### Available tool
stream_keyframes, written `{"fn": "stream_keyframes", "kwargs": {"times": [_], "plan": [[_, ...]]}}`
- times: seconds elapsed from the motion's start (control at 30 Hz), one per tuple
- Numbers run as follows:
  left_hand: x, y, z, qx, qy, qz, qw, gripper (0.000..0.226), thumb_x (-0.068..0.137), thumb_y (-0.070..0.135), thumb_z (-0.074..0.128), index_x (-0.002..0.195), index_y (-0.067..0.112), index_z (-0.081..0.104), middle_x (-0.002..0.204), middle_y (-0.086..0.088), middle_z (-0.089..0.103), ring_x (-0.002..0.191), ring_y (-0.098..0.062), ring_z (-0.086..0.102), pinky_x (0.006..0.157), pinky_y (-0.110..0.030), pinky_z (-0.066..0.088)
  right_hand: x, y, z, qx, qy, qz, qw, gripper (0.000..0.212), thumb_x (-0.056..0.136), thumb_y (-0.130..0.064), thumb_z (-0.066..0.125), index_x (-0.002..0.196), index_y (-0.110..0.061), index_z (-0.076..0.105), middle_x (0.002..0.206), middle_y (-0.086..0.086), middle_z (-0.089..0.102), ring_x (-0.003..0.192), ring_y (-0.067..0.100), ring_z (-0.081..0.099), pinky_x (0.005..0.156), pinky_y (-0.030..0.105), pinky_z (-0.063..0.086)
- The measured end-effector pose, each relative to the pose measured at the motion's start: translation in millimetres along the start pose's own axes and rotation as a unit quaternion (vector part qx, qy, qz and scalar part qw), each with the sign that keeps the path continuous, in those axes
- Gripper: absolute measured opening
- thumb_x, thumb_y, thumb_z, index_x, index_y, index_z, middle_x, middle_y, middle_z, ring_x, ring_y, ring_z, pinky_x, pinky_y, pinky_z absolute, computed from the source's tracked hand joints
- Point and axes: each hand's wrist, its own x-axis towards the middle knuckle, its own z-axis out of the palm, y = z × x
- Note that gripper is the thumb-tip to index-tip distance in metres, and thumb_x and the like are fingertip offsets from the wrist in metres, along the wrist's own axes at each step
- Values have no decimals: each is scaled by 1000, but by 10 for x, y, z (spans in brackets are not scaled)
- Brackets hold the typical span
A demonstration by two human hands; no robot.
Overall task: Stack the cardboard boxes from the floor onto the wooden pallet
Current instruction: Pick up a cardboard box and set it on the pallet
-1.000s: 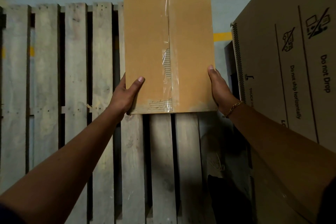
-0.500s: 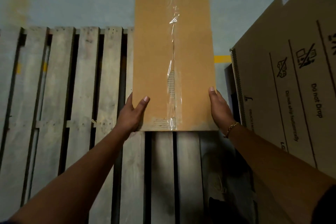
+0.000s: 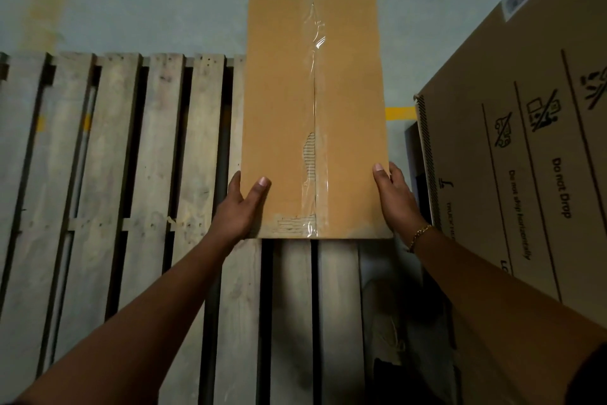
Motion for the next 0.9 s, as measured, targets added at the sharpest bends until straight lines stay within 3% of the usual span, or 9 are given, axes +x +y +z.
{"fn": "stream_keyframes", "kwargs": {"times": [0.07,0.23,0.47,0.73,0.9], "plan": [[-114,82,-24,25,3,20,999,93,88,83,47,161,32,20,156,-3,47,135,-30,54,109,-56,48,-98,-50,-92,-38,9,-15,999,77,100,-67,42,164,-31,19,167,2,29,150,28,33,120,46,28],[-540,421,-313,164,84,79,980,96,95,80,35,166,24,6,173,-4,15,157,-26,20,125,-55,23,-558,-361,-278,-125,31,-69,989,80,100,-64,45,164,-25,18,170,2,19,154,26,24,122,42,22],[-1711,901,-1015,260,91,165,947,89,100,74,31,166,20,9,173,-5,13,159,-24,12,127,-52,17,-1791,-1141,-389,-178,14,-102,979,82,100,-68,40,165,-24,17,171,1,18,155,24,21,124,43,20],[-3367,1090,-2044,273,75,191,940,94,96,82,23,166,21,9,173,-5,12,159,-24,11,127,-53,17,-3725,-1873,-402,-180,10,-134,975,83,97,-75,37,164,-30,16,171,-4,18,156,22,18,125,47,18],[-4268,1131,-2605,274,82,188,940,93,96,81,24,166,22,10,173,-4,13,159,-24,12,127,-54,17,-4776,-2226,-415,-171,-16,-150,974,78,100,-67,38,164,-28,16,171,-4,17,156,19,18,122,39,18]]}}
